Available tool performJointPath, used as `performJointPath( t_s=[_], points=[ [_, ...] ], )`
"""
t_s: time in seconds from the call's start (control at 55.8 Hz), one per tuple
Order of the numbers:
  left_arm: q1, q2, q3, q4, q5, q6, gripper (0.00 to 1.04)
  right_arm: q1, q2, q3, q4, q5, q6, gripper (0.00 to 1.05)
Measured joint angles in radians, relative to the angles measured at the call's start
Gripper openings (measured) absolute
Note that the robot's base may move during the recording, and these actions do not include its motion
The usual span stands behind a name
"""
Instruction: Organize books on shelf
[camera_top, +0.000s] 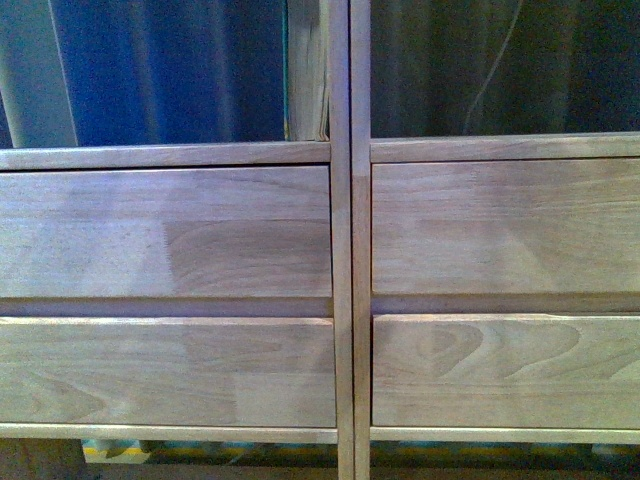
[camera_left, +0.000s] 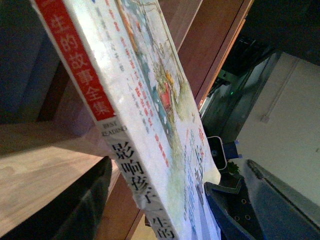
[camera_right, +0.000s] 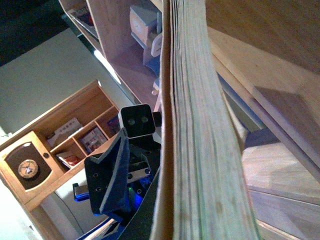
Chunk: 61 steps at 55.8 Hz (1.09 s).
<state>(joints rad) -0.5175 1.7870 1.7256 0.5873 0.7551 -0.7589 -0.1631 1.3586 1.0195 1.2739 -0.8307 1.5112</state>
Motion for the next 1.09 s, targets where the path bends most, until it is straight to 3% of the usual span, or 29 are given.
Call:
performJointPath(
  t_s=[0.43, 0.538, 0.807, 1.094],
  points=[
    [-0.013, -0.001, -0.019, 0.076, 0.003, -0.018, 0.17, 0.0, -0.004, 0.0, 0.0, 0.0, 0.0, 0.07],
    [-0.013, -0.014, -0.04, 0.099, 0.011, -0.048, 0.07, 0.0, -0.004, 0.0, 0.0, -0.005, -0.009, 0.08],
    [-0.002, -0.077, -0.13, 0.177, 0.031, -0.067, 0.07, 0.0, -0.006, 0.0, 0.0, 0.006, -0.008, 0.47],
    [0.085, -0.212, -0.224, 0.18, -0.014, -0.07, 0.07, 0.0, -0.006, 0.0, 0.0, 0.008, -0.008, 0.9]
  ],
)
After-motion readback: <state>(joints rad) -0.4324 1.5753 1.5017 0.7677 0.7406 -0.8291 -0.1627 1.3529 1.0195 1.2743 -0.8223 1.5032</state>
